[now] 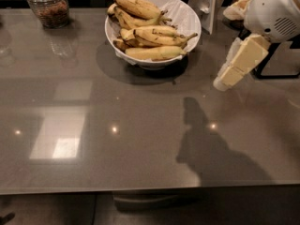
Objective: Pick banana from white bowl
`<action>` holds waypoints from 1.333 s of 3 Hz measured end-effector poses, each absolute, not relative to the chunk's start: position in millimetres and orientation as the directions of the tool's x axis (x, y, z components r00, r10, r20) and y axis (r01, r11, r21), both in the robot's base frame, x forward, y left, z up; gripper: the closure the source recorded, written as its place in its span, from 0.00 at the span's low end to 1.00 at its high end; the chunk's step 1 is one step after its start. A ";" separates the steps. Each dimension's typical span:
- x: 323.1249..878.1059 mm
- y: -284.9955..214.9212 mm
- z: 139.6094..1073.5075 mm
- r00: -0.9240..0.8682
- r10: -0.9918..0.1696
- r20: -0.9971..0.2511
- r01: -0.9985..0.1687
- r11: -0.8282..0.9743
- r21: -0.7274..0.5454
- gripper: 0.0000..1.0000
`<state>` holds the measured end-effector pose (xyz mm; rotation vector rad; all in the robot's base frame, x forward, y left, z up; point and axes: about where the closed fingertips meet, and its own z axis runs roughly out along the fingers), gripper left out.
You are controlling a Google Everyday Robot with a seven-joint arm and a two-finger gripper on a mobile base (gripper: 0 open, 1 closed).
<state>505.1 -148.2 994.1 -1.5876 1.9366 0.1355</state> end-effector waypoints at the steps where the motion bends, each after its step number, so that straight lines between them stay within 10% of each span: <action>1: 541.2 -110.9 995.0 -0.041 -0.795 -0.605 -0.923 0.262 -0.282 0.00; 4: 587.1 -58.8 987.9 0.050 -0.732 -0.680 -0.928 0.217 -0.302 0.00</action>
Offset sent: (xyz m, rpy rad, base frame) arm 0.1210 0.1232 -0.0133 0.3017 0.0026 0.1260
